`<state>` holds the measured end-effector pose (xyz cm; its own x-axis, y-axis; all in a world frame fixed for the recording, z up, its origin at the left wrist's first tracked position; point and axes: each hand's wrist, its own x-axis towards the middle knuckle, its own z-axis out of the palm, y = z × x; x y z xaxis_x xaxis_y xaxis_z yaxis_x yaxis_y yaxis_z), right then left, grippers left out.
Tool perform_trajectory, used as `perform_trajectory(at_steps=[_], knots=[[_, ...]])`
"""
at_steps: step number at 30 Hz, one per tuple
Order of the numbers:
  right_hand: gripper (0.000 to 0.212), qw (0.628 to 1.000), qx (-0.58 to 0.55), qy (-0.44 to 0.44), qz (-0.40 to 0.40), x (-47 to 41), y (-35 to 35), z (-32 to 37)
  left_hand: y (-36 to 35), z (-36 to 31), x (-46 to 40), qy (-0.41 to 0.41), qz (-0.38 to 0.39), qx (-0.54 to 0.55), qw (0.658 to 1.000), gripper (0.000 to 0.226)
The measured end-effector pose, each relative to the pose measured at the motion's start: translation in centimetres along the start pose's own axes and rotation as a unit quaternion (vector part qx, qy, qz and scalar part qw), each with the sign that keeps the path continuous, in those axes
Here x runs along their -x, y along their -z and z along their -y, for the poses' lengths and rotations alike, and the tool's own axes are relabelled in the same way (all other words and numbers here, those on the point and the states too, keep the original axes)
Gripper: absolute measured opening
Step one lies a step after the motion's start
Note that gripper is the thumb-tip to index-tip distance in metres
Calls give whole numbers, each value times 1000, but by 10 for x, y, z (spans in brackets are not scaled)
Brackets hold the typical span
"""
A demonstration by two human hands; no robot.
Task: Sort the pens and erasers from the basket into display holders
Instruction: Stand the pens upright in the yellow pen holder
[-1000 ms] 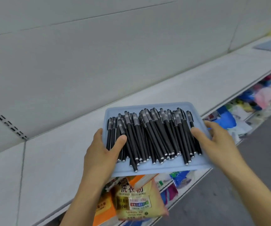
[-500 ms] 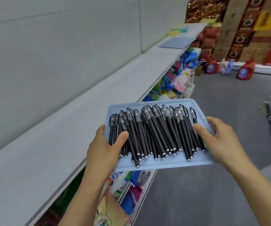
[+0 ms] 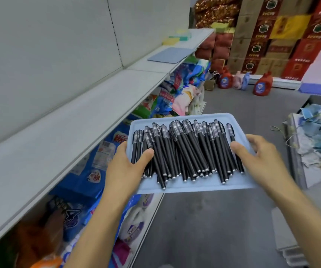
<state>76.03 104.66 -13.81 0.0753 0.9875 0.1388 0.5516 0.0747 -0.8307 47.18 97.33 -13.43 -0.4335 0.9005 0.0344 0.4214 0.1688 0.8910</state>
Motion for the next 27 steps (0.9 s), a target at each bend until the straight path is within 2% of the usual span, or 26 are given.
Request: perform_trajectory(at_steps=[6, 19, 23, 27], knots=[[36, 1000, -7, -18, 1, -82, 2, -26, -54, -26, -72, -7, 13, -16, 1000, 34], [50, 998, -25, -43, -46, -370, 6, -64, -212, -107, -333, -41, 28, -17, 999, 48], [47, 998, -32, -38, -49, -446, 13, -73, -251, -133, -392, -38, 43, -8, 998, 39], [41, 998, -49, -29, -36, -530, 16, -88, -295, -156, -452, -43, 19, -25, 999, 21]])
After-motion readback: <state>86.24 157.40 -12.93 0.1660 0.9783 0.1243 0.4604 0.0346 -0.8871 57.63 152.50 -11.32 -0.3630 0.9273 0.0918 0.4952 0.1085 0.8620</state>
